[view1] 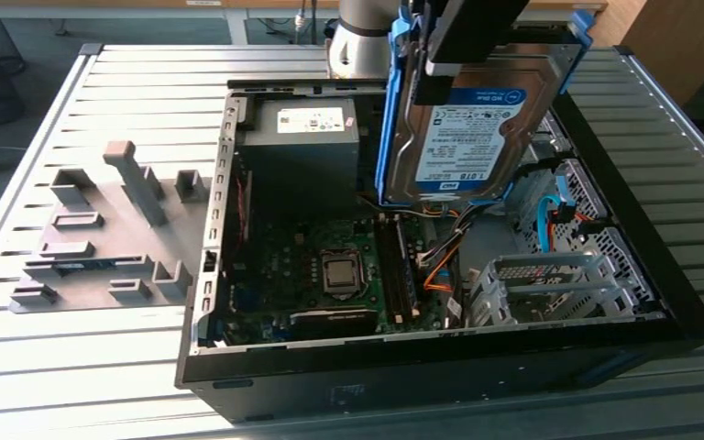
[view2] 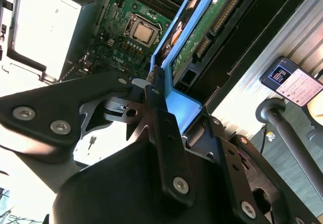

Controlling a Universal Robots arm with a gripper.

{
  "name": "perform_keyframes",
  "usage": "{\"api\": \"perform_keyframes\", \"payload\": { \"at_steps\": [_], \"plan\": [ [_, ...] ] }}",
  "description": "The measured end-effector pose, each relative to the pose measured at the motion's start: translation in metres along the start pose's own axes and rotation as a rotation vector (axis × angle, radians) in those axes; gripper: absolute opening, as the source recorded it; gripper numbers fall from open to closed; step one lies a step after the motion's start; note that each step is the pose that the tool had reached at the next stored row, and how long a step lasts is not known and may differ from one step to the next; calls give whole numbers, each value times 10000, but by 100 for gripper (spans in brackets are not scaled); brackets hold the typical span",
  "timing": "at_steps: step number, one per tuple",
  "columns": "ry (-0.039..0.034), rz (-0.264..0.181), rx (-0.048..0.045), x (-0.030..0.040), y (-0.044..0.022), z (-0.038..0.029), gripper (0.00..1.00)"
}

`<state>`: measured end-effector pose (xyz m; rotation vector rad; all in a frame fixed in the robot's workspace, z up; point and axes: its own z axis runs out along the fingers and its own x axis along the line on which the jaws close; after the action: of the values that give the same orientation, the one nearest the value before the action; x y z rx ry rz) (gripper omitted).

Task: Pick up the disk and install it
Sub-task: 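Insert the disk into the insertion slot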

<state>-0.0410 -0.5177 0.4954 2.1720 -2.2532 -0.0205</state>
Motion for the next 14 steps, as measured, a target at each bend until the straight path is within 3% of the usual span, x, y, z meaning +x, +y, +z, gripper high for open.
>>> {"api": "perform_keyframes", "payload": {
  "at_steps": [5, 9, 14],
  "plan": [
    [-1, 2, 0, 82, -2, 1, 36],
    [-1, 1, 0, 106, -15, 2, 36],
    [1, 1, -14, 111, -133, 0, 36]
  ]
}}
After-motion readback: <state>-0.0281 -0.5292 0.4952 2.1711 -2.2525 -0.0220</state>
